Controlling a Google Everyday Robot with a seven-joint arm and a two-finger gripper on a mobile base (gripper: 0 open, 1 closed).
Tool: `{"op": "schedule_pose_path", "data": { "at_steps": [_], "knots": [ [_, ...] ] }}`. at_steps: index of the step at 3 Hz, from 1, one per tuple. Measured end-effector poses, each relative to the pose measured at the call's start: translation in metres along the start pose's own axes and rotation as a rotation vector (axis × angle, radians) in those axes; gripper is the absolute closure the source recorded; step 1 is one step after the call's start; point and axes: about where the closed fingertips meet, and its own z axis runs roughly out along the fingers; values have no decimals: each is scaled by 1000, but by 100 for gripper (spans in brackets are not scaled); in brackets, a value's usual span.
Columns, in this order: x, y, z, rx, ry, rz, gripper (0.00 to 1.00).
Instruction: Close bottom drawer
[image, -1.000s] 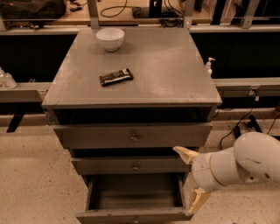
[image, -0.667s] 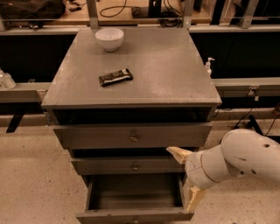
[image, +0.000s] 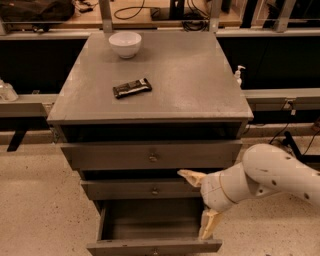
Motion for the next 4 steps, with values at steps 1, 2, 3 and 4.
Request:
{"op": "schedule_pose_path", "data": {
  "at_steps": [1, 2, 3, 4],
  "knots": [
    [-6, 13, 67, -22, -186, 57, 0],
    [-6, 36, 154, -48, -360, 162, 0],
    [-7, 47, 165, -70, -384, 185, 0],
    [-6, 44, 167, -94, -413, 163, 0]
  ]
}}
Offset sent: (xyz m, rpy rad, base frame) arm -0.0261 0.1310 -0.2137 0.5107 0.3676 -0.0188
